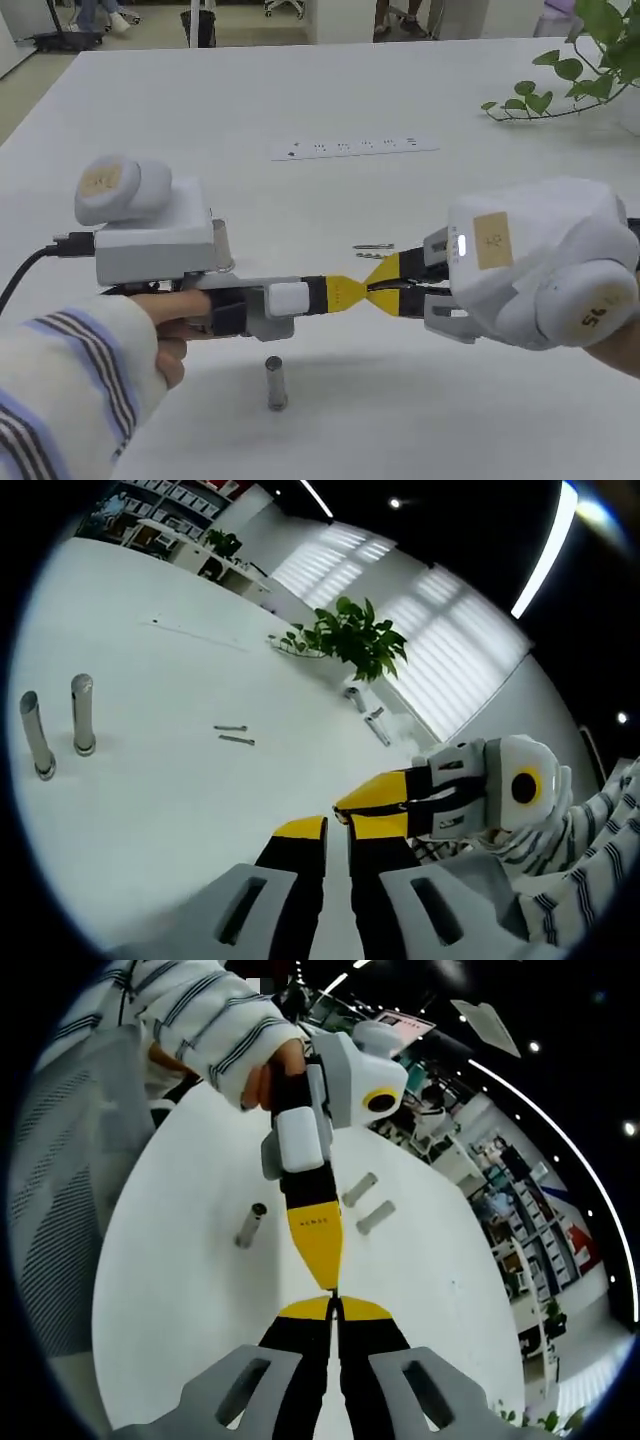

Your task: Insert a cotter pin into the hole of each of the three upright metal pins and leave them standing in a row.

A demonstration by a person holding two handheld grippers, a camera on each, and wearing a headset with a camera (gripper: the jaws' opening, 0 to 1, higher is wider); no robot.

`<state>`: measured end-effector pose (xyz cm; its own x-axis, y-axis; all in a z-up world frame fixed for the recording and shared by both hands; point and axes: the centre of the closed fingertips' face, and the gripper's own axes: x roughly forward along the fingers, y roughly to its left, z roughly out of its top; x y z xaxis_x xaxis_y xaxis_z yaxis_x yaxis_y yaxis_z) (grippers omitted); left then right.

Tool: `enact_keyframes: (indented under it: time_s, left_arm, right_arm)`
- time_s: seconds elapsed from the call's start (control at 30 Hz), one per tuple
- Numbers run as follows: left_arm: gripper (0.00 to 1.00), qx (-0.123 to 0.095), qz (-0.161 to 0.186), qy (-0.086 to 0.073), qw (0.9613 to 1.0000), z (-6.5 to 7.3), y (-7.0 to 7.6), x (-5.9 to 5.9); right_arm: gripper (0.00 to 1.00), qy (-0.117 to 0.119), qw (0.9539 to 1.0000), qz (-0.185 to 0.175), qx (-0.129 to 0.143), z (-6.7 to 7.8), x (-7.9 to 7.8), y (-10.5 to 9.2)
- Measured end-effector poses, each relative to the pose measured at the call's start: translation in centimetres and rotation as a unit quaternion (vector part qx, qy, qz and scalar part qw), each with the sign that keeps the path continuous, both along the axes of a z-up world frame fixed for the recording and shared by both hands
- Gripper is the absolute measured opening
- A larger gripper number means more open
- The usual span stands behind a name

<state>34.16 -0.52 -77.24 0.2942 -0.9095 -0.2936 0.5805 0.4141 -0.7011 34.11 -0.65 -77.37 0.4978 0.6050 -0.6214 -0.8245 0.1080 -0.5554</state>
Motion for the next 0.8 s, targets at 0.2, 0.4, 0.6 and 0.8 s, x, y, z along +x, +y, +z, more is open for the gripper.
enact_keyframes:
  time_s: [0.2, 0.4, 0.6, 0.8]
  left_arm:
    - [0.05, -0.009, 0.004, 0.01, 0.9999, 0.16, 0.03, 0.0]
    - [0.03, -0.011, 0.003, 0.018, 0.9998, 0.09, -0.04, -0.19]
    - [0.03, -0.027, 0.009, 0.034, 0.999, 0.35, -0.05, -0.09]
    - [0.01, -0.029, 0.017, 0.053, 0.998, 0.3, 0.11, -0.03]
  right_arm:
    - [0.02, 0.001, 1.0, 0.005, -0.003, -0.06, -0.1, 0.17]
    - [0.02, 0.001, 1.0, 0.007, -0.002, -0.1, -0.21, 0.29]
    - [0.02, 0.002, 1.0, 0.006, 0.003, 0.16, -0.12, 0.28]
    - [0.02, 0.004, 0.9999, 0.007, 0.006, 0.3, -0.1, 0.28]
